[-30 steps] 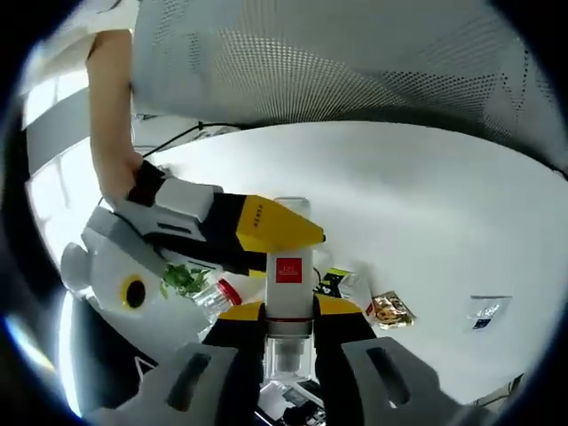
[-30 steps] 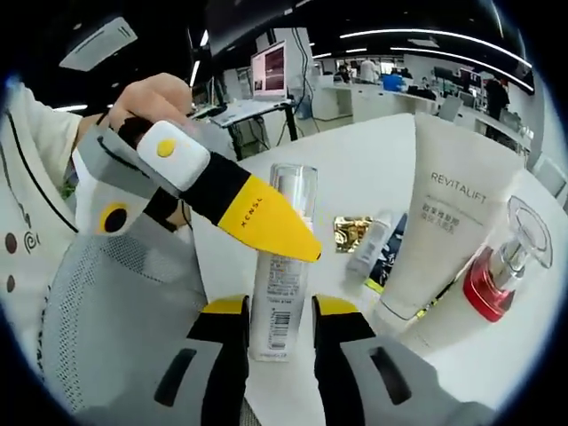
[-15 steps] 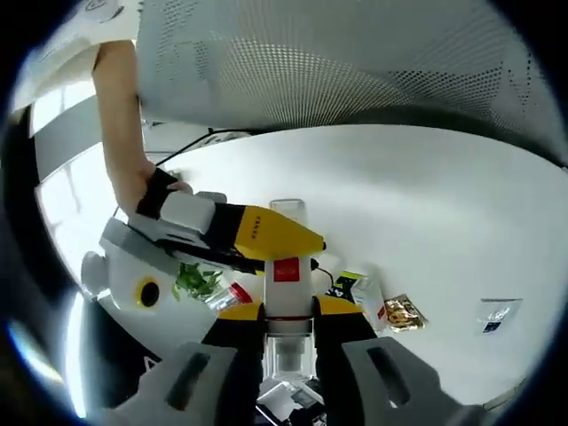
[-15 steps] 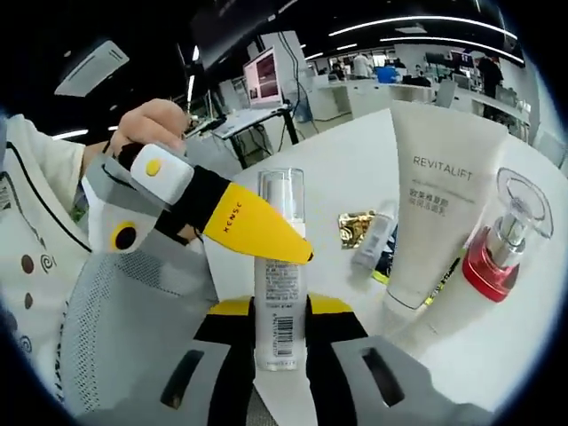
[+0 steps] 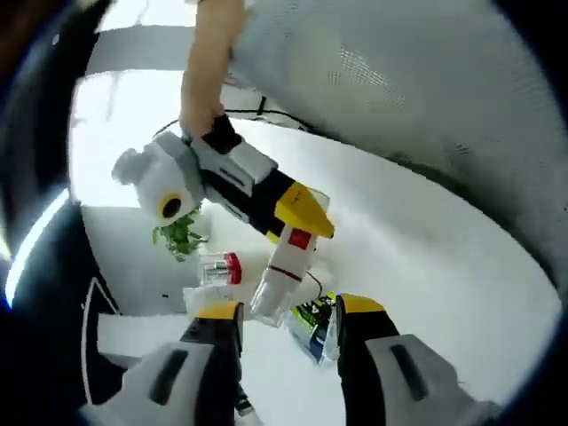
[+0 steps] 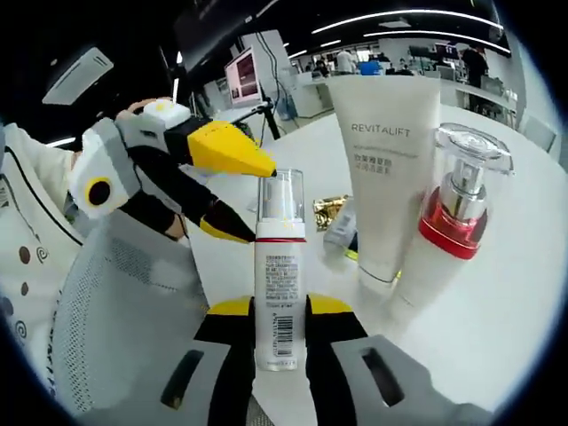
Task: Arrange the skincare products in the storage area until every visible bottle or jar stands upright without overlapping.
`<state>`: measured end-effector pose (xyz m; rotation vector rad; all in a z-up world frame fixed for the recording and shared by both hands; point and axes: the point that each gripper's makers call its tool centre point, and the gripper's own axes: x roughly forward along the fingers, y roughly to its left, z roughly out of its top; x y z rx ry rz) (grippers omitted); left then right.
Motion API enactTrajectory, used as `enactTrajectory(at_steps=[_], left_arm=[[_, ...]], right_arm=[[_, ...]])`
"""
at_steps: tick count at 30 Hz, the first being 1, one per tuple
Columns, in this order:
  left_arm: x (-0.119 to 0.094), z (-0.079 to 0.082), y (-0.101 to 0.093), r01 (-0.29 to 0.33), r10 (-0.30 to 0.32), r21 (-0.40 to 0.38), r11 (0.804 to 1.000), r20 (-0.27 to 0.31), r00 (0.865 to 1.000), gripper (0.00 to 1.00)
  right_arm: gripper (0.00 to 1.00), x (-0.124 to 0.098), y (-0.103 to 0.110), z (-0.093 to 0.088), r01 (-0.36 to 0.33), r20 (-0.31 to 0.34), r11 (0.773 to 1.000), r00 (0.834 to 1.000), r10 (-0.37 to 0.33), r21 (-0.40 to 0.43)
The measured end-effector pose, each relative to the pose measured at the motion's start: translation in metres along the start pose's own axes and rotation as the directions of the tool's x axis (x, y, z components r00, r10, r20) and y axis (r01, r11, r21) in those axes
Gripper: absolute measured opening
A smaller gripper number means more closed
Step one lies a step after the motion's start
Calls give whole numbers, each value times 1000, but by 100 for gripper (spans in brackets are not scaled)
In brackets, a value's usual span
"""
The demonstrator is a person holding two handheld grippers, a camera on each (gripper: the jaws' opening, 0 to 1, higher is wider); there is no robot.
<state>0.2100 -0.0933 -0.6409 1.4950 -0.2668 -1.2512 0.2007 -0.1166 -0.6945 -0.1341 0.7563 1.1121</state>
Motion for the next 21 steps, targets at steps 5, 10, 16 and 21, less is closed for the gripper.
enactTrajectory(at_steps=[5, 10, 16, 21], left_arm=[[-2, -1, 14, -2, 44, -434, 901, 86, 995, 44], [-3, -5, 26, 24, 110, -693, 720, 148, 983, 40], [-7, 13, 42, 189, 210, -885, 425, 300, 930, 39], [-5, 16, 45, 239, 235, -902, 361, 336, 912, 33]], right_arm=[[20, -11, 1, 0, -7, 35, 1000, 999, 7, -9], [20, -18, 4, 7, -20, 75, 1000, 997, 21, -16], [20, -21, 15, 13, -72, 122, 996, 989, 79, -58], [20, -26, 25, 17, -123, 150, 988, 979, 137, -96]])
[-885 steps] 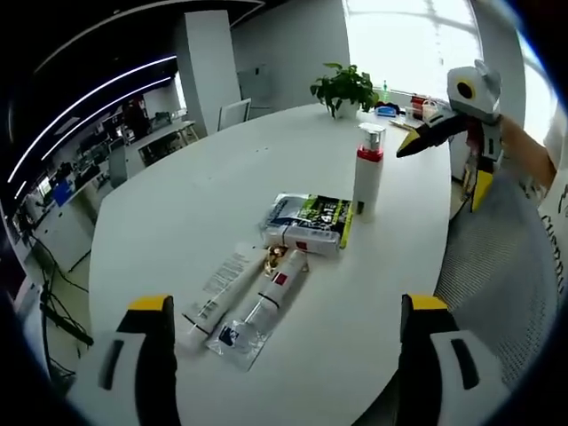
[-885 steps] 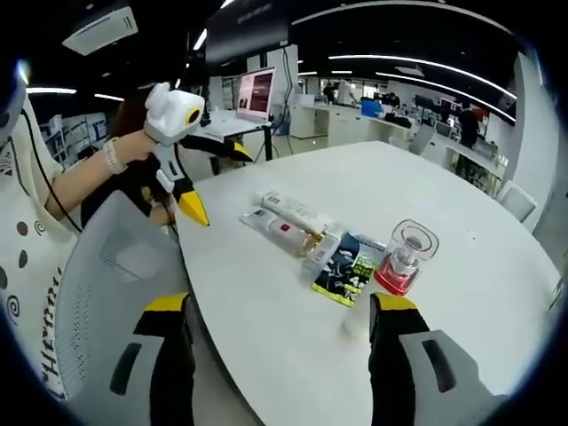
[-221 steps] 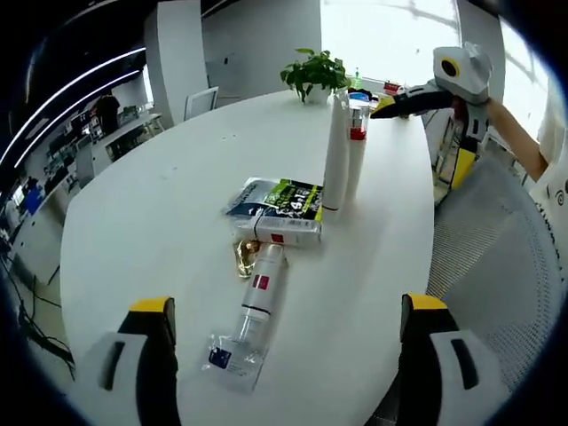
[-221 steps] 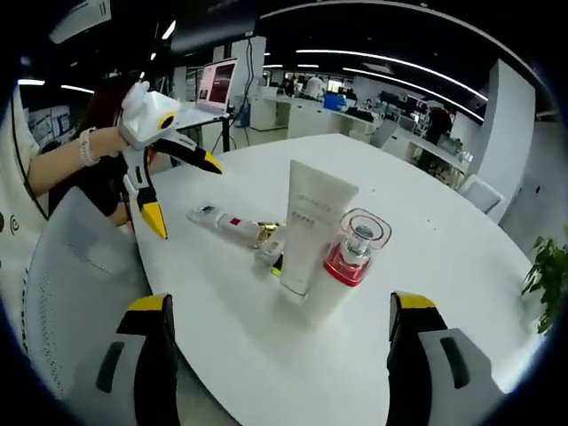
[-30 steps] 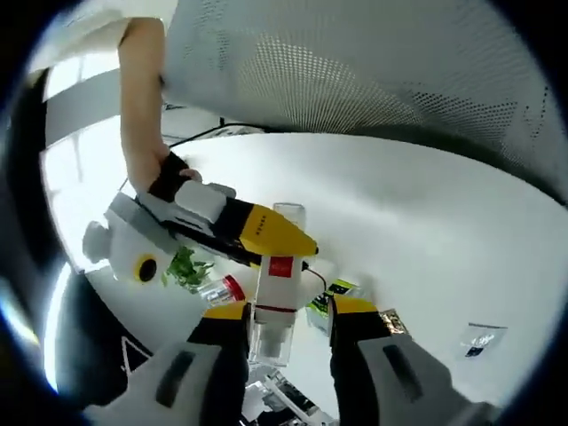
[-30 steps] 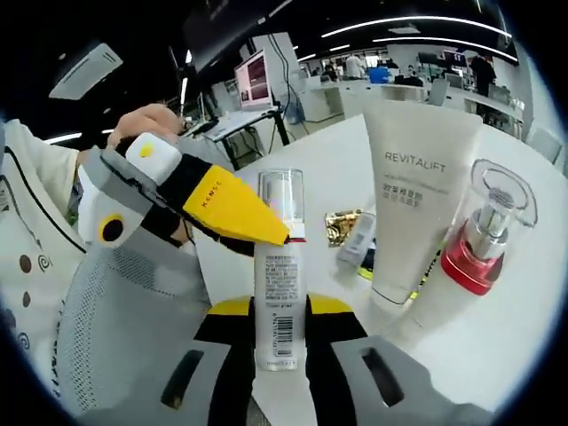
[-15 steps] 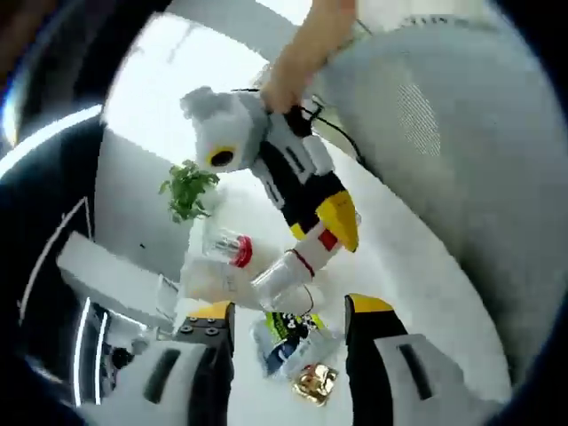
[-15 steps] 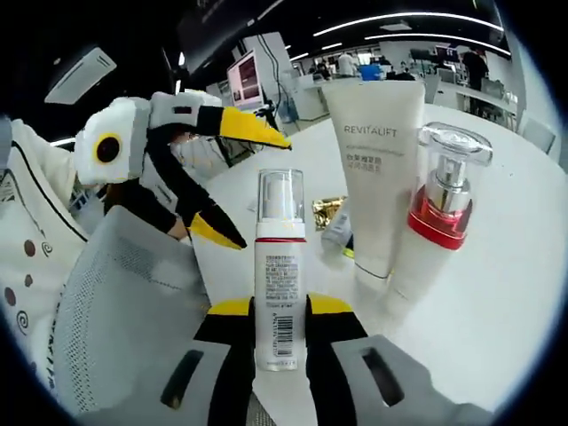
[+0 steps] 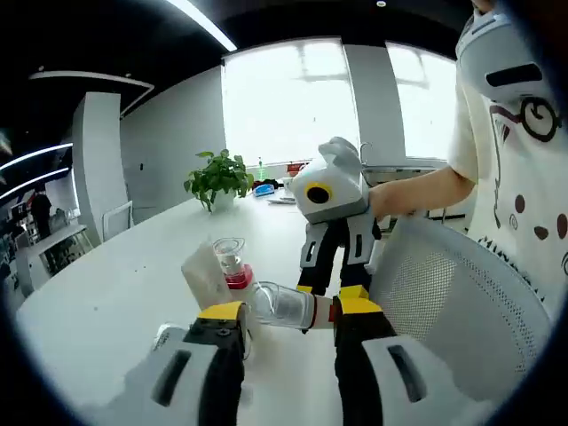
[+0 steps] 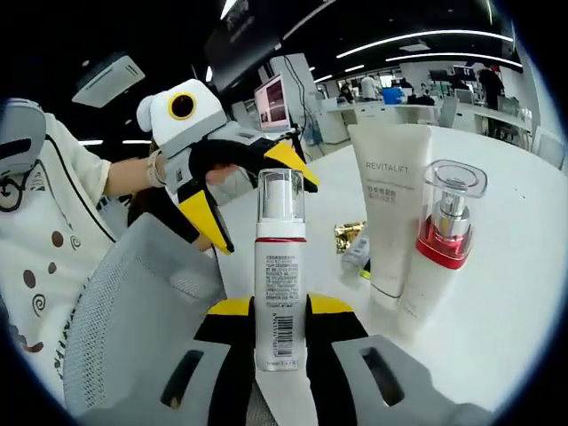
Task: Arrange the skincare products in the storage area until every visible bottle or jar stands upright without overlapping.
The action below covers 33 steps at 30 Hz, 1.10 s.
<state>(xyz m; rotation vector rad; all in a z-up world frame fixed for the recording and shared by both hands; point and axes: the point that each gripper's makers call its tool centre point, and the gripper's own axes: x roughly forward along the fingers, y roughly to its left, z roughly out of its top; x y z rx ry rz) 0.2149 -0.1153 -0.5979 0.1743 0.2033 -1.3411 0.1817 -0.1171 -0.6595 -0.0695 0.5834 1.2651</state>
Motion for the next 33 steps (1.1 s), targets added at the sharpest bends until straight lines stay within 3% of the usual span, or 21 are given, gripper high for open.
enactTrajectory(at_steps=[4, 8, 12, 19, 22, 28, 30, 31, 33], left_arm=[[1, 5, -1, 4, 3, -89, 996, 77, 997, 32], [2, 6, -1, 16, 1, -161, 987, 104, 995, 29], [8, 2, -11, 47, -30, -181, 982, 96, 995, 23], [20, 6, -19, 51, -31, -198, 979, 105, 994, 20], [25, 4, -23, 55, -40, -193, 980, 82, 996, 18], [32, -5, -19, 14, -6, -176, 984, 47, 999, 17], [34, -8, -10, -38, 40, -106, 994, 22, 999, 13], [33, -15, -9, -51, 50, -123, 991, -11, 999, 13], [42, -19, -11, -49, 47, -139, 989, -16, 999, 13]], right_arm=[[20, -2, 3, 9, -22, 52, 999, 998, 21, 29], [20, -3, 4, 14, -29, 65, 999, 998, 28, 19], [20, -5, 5, 23, -59, 118, 998, 992, 55, 33], [21, 0, 3, 13, -68, 85, 997, 994, 66, 23], [21, 4, 3, 7, -60, 49, 998, 997, 58, 21], [23, 2, -15, -4, 47, -14, 999, 999, -48, -21], [30, 1, -23, 0, 92, 13, 995, 996, -91, -29], [34, 1, -24, 2, 98, 25, 995, 995, -97, -32], [29, -3, -25, 1, 98, 17, 995, 995, -98, -22]])
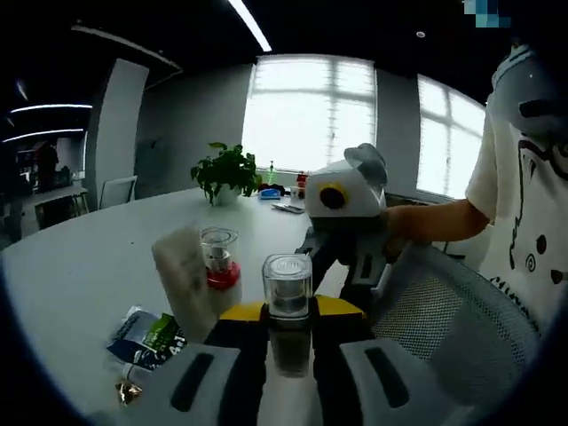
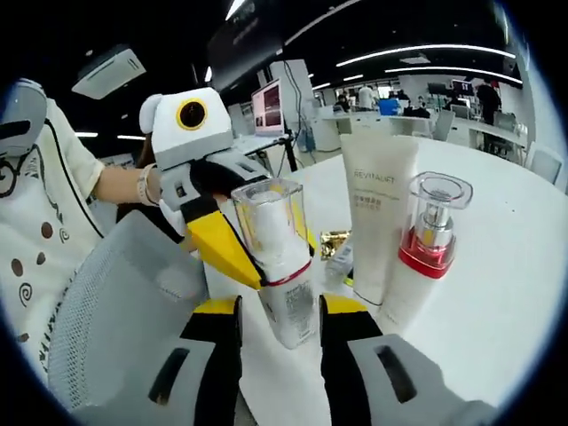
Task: Arrange the skincare products in the storage area until every visible bottle or jar stands upright without overlapping.
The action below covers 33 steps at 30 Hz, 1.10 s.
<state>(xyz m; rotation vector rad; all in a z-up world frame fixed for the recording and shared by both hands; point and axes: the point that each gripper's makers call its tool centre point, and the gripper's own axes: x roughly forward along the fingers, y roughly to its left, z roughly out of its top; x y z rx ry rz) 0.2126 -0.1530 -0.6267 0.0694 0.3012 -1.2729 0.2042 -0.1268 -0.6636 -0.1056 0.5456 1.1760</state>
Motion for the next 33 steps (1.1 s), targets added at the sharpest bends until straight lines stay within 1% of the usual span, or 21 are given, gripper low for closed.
enactTrajectory(at_steps=[1, 3, 4, 7, 11, 13, 15, 16, 19, 20, 22, 23, 24, 27, 29, 31, 32, 33], left_arm=[[1, -1, 0, 0, 0, 1, 1000, 0, 1000, 13], [4, -4, 1, -10, 10, 9, 1000, 6, 1000, 13], [6, -6, 2, -16, 16, 10, 1000, -1, 1000, 13], [10, -13, 7, -33, 34, 31, 999, -21, 999, 13], [12, -19, 11, -49, 50, 47, 998, -33, 998, 13], [14, -23, 12, -55, 58, 68, 996, -45, 997, 13], [15, -25, 14, -56, 59, 65, 996, -51, 997, 13], [15, -26, 17, -60, 63, 66, 996, -52, 997, 13], [17, -30, 21, -67, 71, 63, 996, -57, 996, 13], [18, -31, 22, -67, 71, 64, 996, -58, 996, 13], [20, -33, 22, -67, 71, 69, 995, -61, 996, 13], [22, -33, 22, -66, 71, 74, 995, -61, 996, 13], [25, -32, 18, -66, 71, 79, 995, -59, 996, 13], [29, -28, 16, -64, 68, 73, 995, -47, 997, 13], [31, -27, 13, -59, 62, 80, 995, -39, 997, 13], [33, -25, 9, -47, 50, 79, 996, -36, 998, 13], [33, -25, 9, -45, 47, 78, 996, -31, 998, 13], [34, -23, 8, -43, 45, 70, 997, -25, 999, 13]], right_arm=[[28, -1, -2, 0, 9, 0, 1000, 1000, -9, -9], [30, -2, -4, -3, 28, -17, 999, 999, -29, -19], [31, -3, -4, -8, 36, -43, 999, 998, -37, -23], [29, -8, -4, -14, 62, -71, 997, 995, -66, -54], [29, -17, -4, -15, 79, -67, 995, 994, -82, -56], [30, -24, -7, -11, 104, -44, 993, 993, -107, -49], [29, -28, -9, -7, 122, -20, 992, 992, -123, -37], [29, -31, -11, -2, 145, 13, 989, 989, -145, -18], [28, -36, -10, 11, 159, 89, 987, 983, -161, 28], [27, -37, -10, 19, 160, 134, 985, 977, -168, 62], [27, -39, -13, 25, 167, 172, 979, 967, -186, 121], [27, -39, -16, 27, 181, 183, 974, 962, -205, 138], [27, -39, -20, 27, 202, 180, 967, 957, -229, 153], [29, -35, -26, 23, 250, 155, 958, 950, -271, 144], [30, -33, -29, 22, 255, 152, 956, 949, -277, 147], [29, -32, -30, 22, 259, 154, 954, 947, -281, 147], [28, -31, -29, 22, 260, 151, 955, 948, -280, 141], [28, -31, -31, 22, 277, 143, 953, 946, -292, 119]])
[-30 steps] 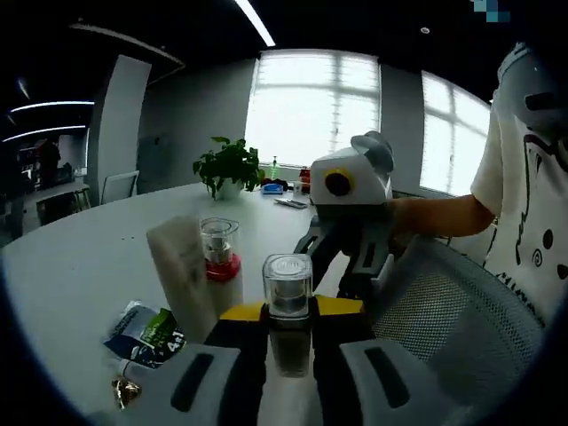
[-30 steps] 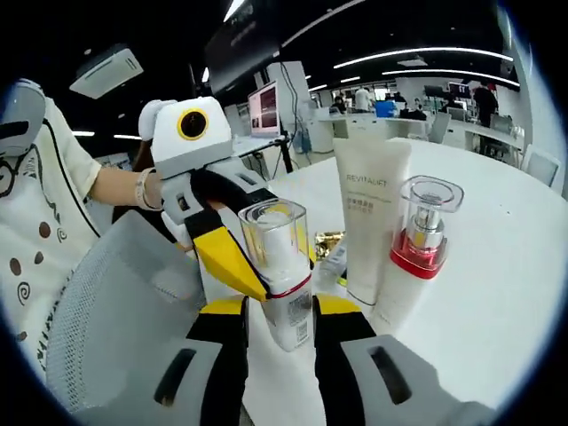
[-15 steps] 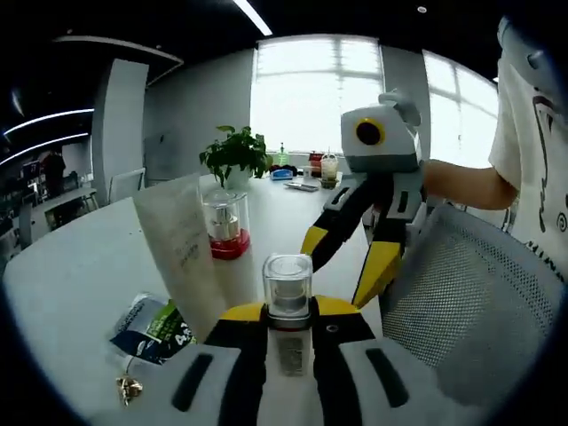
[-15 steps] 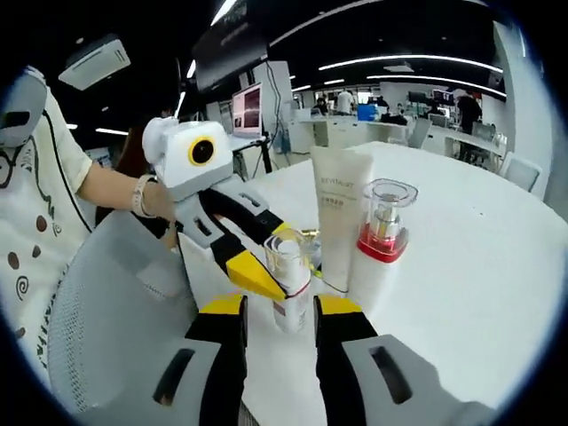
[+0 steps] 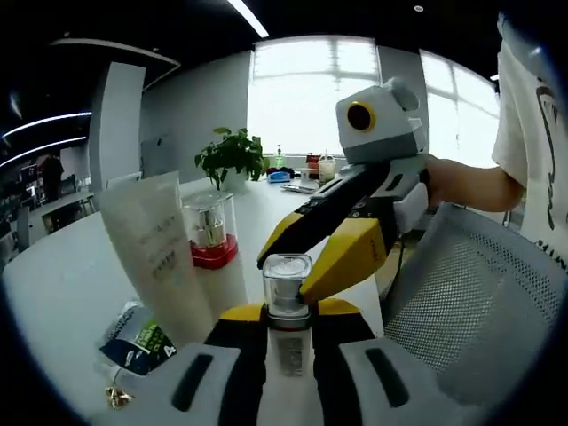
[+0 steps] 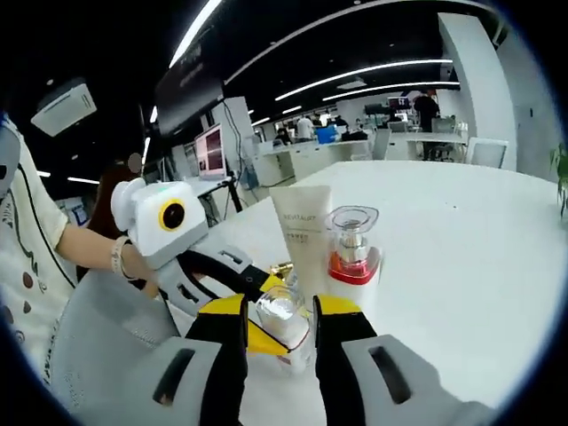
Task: Arrange the skincare products in the storage area until every visible bottle or jar stands upright without overlapping.
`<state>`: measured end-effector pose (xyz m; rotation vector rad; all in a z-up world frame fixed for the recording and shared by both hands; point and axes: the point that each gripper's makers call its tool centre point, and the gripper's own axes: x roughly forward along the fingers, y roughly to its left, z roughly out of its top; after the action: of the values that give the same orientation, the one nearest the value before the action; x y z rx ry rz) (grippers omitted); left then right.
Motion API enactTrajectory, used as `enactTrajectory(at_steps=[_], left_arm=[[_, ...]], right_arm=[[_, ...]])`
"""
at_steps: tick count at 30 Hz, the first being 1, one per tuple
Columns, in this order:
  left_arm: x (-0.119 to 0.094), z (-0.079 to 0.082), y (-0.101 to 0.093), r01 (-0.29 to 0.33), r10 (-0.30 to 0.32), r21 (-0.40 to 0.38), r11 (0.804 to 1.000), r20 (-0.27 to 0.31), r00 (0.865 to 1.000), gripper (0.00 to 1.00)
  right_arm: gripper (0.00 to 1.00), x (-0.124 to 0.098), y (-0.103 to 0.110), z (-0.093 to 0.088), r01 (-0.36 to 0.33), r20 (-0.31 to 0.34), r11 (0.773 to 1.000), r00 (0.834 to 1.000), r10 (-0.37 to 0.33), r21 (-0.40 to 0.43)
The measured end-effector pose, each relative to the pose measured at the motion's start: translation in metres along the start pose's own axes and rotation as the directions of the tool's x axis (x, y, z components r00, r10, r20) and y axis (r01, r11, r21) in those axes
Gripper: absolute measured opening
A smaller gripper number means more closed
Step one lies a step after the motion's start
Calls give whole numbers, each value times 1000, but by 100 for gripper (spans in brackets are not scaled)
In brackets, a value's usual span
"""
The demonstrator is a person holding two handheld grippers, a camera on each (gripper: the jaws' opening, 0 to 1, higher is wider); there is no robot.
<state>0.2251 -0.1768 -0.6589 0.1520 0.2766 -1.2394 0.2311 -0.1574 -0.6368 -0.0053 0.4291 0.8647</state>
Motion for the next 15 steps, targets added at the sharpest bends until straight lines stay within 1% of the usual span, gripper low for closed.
enactTrajectory(at_steps=[2, 4, 6, 8, 12, 14, 15], left_arm=[[1, 1, -1, 6, -6, -8, 1000, 6, 1000, 13], [1, 2, -3, 16, -16, -3, 1000, 11, 1000, 13], [1, 2, -2, 19, -19, 0, 1000, 14, 1000, 13], [2, 2, -2, 16, -16, 2, 1000, 13, 1000, 13], [1, 2, -1, 7, -8, 39, 999, 9, 1000, 14], [0, 2, 0, -4, 3, 69, 998, 17, 1000, 14], [0, 1, 0, -5, 4, 69, 998, 18, 1000, 14]], right_arm=[[28, 1, 0, -2, 4, -15, 999, 1000, -5, -36], [27, 2, 0, 0, 4, -8, 999, 1000, -4, -32], [24, 3, 0, 0, -2, -10, 999, 1000, 1, -32], [23, 4, -1, -1, 2, -17, 998, 1000, -3, -57], [22, 6, -1, -2, 12, -19, 997, 1000, -14, -76], [22, 6, -2, -1, 15, -12, 996, 1000, -16, -86], [21, 7, -3, -1, 17, -10, 997, 1000, -18, -80]])
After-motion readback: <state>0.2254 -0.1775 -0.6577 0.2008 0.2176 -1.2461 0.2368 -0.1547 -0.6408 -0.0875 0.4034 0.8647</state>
